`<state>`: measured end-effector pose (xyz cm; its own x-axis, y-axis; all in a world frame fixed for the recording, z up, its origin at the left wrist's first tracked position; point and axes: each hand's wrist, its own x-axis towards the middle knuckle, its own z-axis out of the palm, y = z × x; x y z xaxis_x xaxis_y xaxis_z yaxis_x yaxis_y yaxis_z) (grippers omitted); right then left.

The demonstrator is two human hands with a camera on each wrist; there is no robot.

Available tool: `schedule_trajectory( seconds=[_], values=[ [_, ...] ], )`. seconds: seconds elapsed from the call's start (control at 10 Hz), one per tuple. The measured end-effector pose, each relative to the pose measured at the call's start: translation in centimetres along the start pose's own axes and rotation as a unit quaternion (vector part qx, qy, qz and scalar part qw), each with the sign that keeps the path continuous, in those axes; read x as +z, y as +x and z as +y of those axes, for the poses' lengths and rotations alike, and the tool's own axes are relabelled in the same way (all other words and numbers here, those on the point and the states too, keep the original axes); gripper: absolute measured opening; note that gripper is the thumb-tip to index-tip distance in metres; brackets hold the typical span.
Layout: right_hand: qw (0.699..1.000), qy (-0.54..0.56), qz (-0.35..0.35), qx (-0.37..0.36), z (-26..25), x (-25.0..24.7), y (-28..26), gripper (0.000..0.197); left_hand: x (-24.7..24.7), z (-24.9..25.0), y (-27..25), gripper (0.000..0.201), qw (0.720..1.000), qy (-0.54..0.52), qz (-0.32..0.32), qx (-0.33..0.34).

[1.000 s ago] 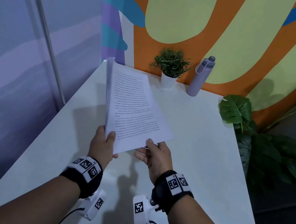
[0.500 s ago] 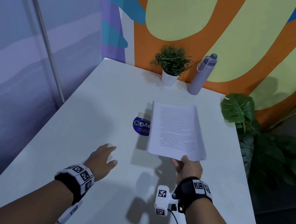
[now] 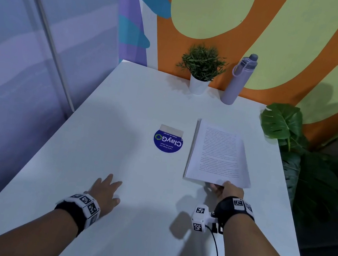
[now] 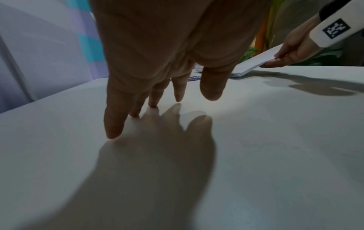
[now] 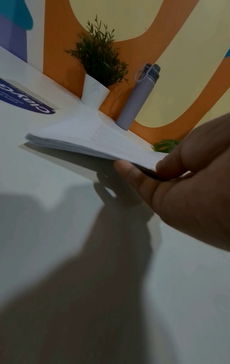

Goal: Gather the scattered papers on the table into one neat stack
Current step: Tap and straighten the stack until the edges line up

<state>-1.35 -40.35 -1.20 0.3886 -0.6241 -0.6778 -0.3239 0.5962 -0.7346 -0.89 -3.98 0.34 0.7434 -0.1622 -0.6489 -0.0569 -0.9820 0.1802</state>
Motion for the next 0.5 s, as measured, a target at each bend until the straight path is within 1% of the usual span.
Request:
schedule_trajectory(
  seconds=[0.1,0.2,0.3,0.4,0.5],
  values=[
    [1.000,-0.025,0.007,-0.016,-0.8,0.6,1.1,0.039,0.0,0.2,0.4,0.060,1.000,0.009,-0.001,0.001],
    [0.959,-0.269,0.044,-0.076,-1.6,1.1,-0.2,0.045,-0.1,0.3,0.9,0.060,1.000,0.010,0.005,0.004],
    [0.900,-0.418,0.019,-0.122,-1.3,0.9,-1.0,0.044,-0.3,0.4,1.3,0.060,1.000,0.015,0.003,0.008],
    [0.950,-0.305,-0.007,-0.072,-0.2,1.2,-1.4,0.037,-0.8,0.4,1.4,0.060,0.999,0.023,0.016,0.023],
    [0.959,-0.262,-0.081,-0.074,3.5,-0.2,-0.6,0.046,-1.1,0.1,1.1,0.055,0.997,-0.022,0.060,0.051]
  ],
)
